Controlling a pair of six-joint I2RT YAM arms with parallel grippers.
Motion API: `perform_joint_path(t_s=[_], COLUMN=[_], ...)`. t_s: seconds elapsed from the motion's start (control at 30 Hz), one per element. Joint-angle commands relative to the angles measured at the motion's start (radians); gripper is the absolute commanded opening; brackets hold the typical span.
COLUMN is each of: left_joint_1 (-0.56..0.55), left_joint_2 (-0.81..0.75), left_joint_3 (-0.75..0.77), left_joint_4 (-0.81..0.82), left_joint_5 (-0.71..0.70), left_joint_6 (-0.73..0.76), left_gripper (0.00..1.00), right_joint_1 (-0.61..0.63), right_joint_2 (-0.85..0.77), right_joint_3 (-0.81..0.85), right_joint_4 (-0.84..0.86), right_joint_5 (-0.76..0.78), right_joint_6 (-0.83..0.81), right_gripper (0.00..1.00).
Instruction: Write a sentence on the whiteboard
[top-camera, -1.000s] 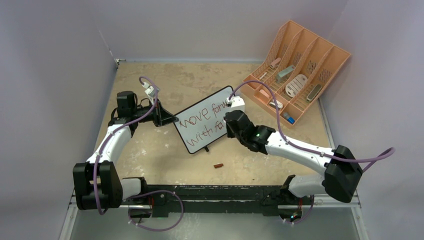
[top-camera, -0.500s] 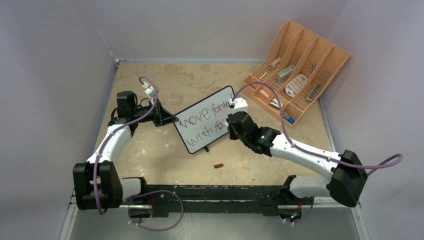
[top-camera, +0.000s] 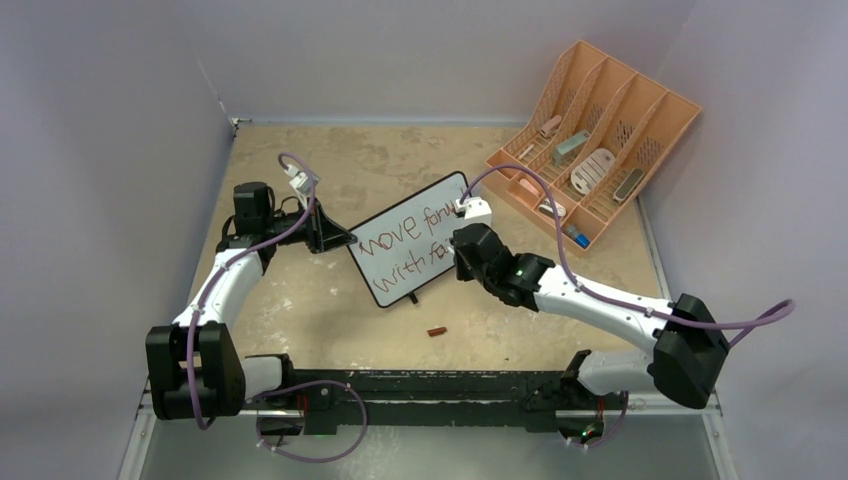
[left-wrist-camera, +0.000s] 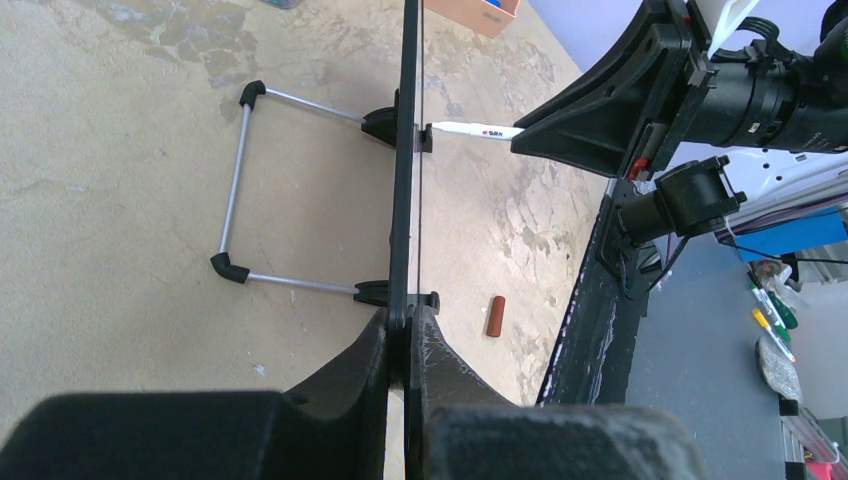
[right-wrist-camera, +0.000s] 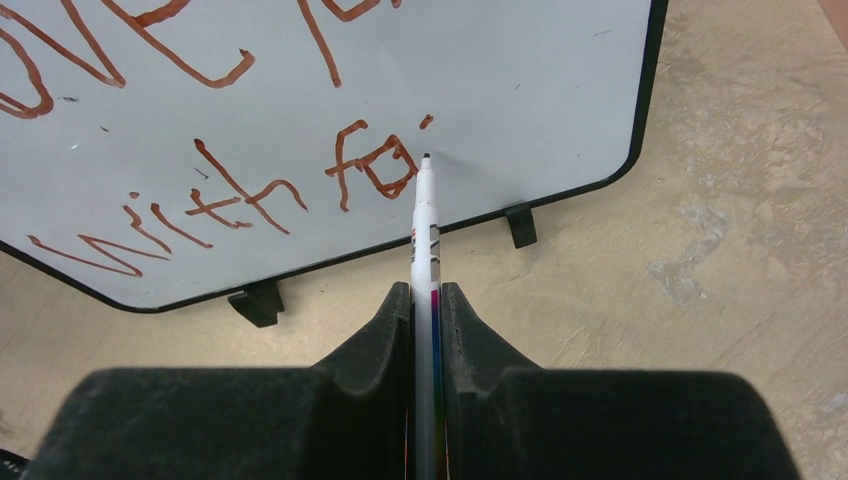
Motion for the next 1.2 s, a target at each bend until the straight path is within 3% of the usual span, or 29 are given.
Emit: perform_joint_path(t_s=[0.0,1.17], left_joint_1=[0.009,0.009], left_joint_2=[-0.014,-0.014], left_joint_3=[0.013,0.012], left_joint_4=[0.017,0.019], left_joint_5=[0.002,0.006], left_joint_6=[0.021,0.02], left_gripper=[0.0,0.0], right_joint_1=[-0.007,-0.008], right_joint_2=[0.012,0.028], right_joint_3=[0.026,0.056], right_joint_4=[0.037,0.054], right_joint_5=[0.03,0.051], right_joint_6=[0.004,-0.002], right_gripper=[0.0,0.0])
